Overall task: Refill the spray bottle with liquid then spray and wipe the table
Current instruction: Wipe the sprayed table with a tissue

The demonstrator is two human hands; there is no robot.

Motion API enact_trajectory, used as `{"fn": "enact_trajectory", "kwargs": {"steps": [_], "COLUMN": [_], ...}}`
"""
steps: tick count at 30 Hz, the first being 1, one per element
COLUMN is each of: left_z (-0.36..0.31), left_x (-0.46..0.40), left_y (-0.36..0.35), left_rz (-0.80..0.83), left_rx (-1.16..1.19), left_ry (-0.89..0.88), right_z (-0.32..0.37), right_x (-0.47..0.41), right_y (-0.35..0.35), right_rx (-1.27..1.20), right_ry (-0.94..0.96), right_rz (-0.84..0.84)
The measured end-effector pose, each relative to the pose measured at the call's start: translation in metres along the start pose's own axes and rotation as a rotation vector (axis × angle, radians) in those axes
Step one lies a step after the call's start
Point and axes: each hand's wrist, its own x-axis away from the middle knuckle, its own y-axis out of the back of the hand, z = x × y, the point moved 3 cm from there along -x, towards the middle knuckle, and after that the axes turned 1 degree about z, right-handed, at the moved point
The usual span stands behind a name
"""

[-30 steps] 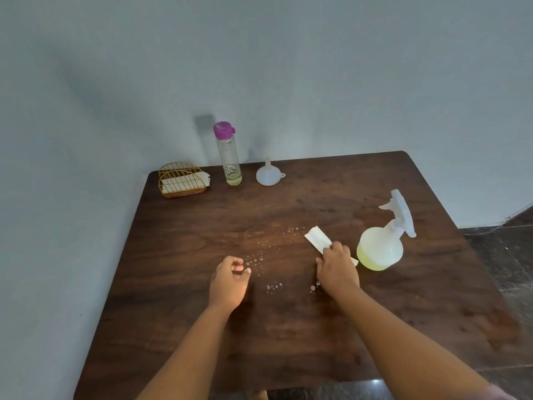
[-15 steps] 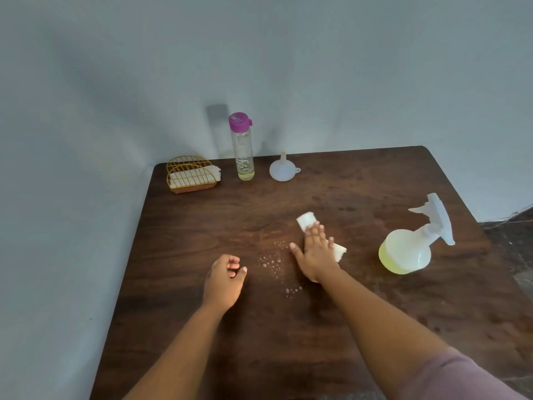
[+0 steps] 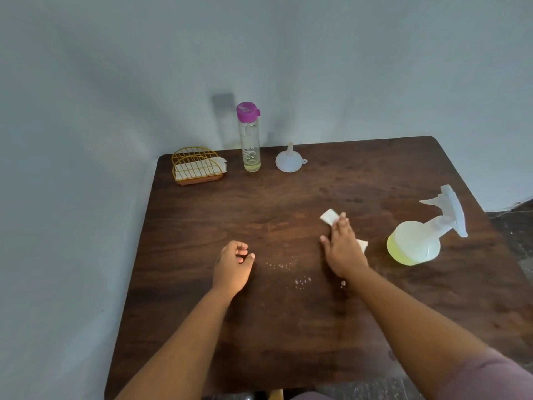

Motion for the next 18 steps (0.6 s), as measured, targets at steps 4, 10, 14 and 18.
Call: {"fn": "enact_trajectory", "kwargs": {"steps": [4,10,14,18], "left_z": [0.004,0.009,0.004,-0.003], "left_x": [0.001,-0.002,-0.002,0.004], "left_y": [0.003,0.012,0.013,0.001], "left_rz": [-0.001,-0.032,-0.052,-0.015], "left_rx": [-0.013,-0.01,0.01,0.009], "left_ry": [-0.009,-0.011,-0.016,-0.017], "right_z": [0.028,0.138,0.127,0.046], "right_x": [-0.025,0.035,0.08,0.05], "right_y": [0.004,-0.056,-0.081,-0.034], "right_rx": [-0.053,0.194,0.181,0.158], "right_ry": [0.003,0.463,0.744,0.403], "right_rz": [0.023,0.119,0.226,0.053]}}
